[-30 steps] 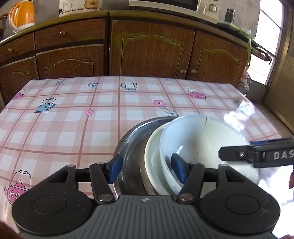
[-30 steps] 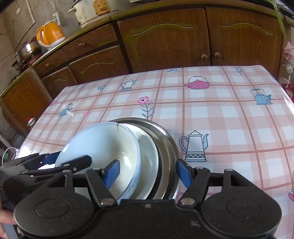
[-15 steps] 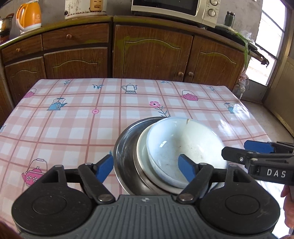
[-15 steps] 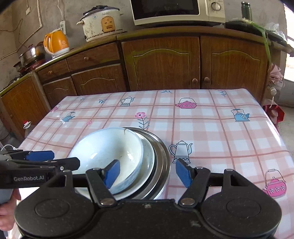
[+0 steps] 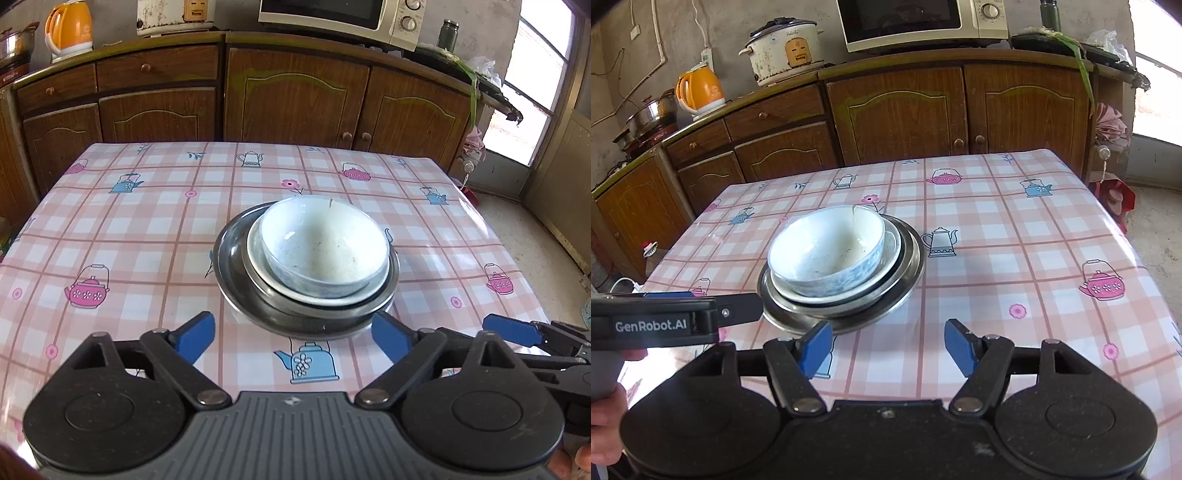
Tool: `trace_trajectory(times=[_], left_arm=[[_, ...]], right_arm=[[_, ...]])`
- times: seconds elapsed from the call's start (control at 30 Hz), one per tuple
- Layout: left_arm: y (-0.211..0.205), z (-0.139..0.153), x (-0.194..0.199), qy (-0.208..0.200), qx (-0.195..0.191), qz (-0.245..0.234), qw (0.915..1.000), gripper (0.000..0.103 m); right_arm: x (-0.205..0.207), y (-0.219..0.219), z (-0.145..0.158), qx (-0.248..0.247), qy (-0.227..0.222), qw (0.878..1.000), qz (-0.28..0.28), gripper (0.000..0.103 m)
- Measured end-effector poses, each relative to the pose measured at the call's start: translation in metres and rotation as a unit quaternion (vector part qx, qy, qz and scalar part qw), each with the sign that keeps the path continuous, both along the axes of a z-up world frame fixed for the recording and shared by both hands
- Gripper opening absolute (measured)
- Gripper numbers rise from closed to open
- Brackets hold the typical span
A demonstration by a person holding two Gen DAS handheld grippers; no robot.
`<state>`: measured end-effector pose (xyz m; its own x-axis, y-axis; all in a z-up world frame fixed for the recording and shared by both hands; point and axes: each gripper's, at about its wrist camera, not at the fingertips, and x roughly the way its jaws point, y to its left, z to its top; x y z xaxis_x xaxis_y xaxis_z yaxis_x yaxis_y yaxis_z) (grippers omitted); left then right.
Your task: Organize plates and bowls
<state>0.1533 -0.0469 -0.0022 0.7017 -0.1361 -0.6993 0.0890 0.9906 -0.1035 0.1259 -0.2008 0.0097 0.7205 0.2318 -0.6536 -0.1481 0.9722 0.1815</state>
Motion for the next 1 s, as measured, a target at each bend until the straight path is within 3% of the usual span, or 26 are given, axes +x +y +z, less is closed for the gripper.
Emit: trace_trajectory(times=[0.1,0.43,1.0], left_arm=[[-0.005,0.004,-0.012,-0.009,0.012,-0.001,0.9999,0.103],[-0.007,0.010,-0.042,-0.011,0.028,0.014,0.9995,0.103],[-0.002,0.015,-0.060,-0.020,0.036,0.020,0.9990,0.103]], right_arm=[[-0.014,0.000,0.005,0.002,0.000,1.000,0.000,0.080],[-0.045,0.015,0.015,-0.014,-0.002,1.000,0.016,0.080],[-0.058,0.033,0.022,-0.020,0.000,0.999,0.034,0.080]])
